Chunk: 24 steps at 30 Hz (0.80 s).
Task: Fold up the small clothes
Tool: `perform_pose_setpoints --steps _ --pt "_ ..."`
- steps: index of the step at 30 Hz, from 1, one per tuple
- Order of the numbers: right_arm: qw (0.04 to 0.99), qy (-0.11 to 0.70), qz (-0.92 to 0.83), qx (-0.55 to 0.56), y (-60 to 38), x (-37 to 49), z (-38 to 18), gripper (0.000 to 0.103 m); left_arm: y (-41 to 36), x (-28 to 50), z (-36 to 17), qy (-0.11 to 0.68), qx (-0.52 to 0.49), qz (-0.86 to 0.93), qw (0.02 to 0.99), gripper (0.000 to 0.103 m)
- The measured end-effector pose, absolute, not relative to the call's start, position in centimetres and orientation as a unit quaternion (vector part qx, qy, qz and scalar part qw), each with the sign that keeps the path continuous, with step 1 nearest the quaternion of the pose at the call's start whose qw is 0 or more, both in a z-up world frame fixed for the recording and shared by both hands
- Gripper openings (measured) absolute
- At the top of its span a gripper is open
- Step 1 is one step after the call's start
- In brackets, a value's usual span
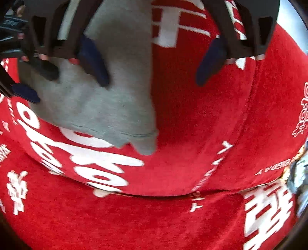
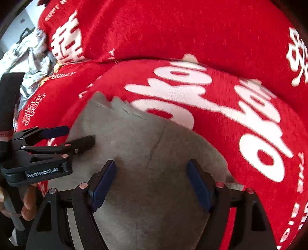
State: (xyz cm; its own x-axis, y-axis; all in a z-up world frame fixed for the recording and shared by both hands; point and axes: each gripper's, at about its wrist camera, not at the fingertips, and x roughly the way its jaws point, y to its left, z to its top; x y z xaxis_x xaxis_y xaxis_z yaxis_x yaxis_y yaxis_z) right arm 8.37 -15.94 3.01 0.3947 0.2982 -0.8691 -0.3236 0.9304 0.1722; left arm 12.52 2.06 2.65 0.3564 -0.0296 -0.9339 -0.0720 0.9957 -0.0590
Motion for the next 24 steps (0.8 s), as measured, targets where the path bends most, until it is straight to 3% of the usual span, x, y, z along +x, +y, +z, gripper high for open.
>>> perform_pose_setpoints --steps 10,16,24 --pt "0.842 0.509 0.178 -0.033 -14.5 8.6 5.3 0.08 2.4 12.5 5.5 0.542 -0.031 0.015 0.839 0.099" --pt "0.83 0.515 0.189 -0.098 -12.1 6.6 4.1 0.08 2.7 10.9 4.4 0.553 -0.019 0.023 0.832 0.099" --pt "0.832 0.501 0.204 -0.122 -16.5 2.9 4.3 0.081 3.4 8.9 6.6 0.541 -0.035 0.002 0.84 0.099"
